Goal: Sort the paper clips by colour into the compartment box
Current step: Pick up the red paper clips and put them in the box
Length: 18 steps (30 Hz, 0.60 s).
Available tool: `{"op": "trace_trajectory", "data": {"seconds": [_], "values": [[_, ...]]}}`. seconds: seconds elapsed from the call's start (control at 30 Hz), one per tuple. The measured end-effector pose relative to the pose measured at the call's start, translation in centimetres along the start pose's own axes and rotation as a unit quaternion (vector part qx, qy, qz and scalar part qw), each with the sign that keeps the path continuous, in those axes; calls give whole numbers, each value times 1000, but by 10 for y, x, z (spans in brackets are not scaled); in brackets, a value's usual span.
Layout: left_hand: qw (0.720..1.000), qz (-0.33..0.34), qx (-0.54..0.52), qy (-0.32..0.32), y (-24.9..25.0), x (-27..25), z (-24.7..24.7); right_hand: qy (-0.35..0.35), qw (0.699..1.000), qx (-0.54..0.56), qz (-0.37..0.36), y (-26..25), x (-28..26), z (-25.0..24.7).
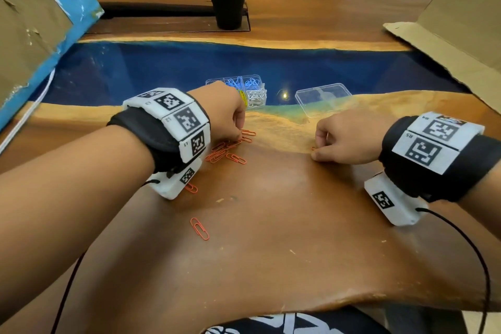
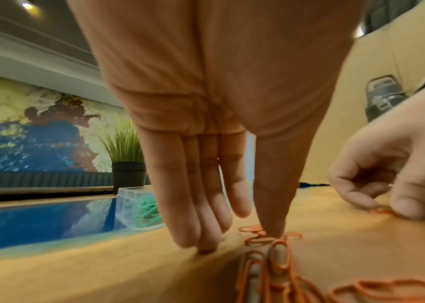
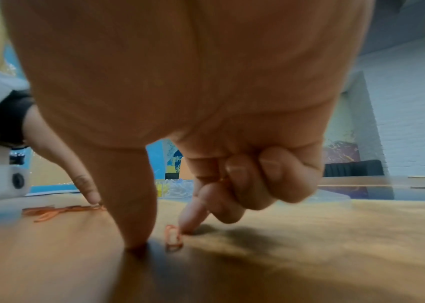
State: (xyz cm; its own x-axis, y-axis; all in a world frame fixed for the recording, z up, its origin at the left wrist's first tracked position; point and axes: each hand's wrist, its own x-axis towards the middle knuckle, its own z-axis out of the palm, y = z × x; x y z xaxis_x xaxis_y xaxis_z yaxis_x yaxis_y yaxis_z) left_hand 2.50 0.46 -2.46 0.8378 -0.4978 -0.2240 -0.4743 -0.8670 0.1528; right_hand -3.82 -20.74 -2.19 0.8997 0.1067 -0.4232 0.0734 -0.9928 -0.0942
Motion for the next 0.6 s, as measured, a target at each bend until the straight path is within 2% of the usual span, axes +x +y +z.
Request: {"op": "trace_trajectory", "data": {"seconds": [0.3,0.6], "values": [[999,28,44,-10,9,1,0,-25,999,-18,18,-18,8,-8],[994,-16,-109,22,-5,-14,-8,21,998,1,-58,-62,31,-12]]}}
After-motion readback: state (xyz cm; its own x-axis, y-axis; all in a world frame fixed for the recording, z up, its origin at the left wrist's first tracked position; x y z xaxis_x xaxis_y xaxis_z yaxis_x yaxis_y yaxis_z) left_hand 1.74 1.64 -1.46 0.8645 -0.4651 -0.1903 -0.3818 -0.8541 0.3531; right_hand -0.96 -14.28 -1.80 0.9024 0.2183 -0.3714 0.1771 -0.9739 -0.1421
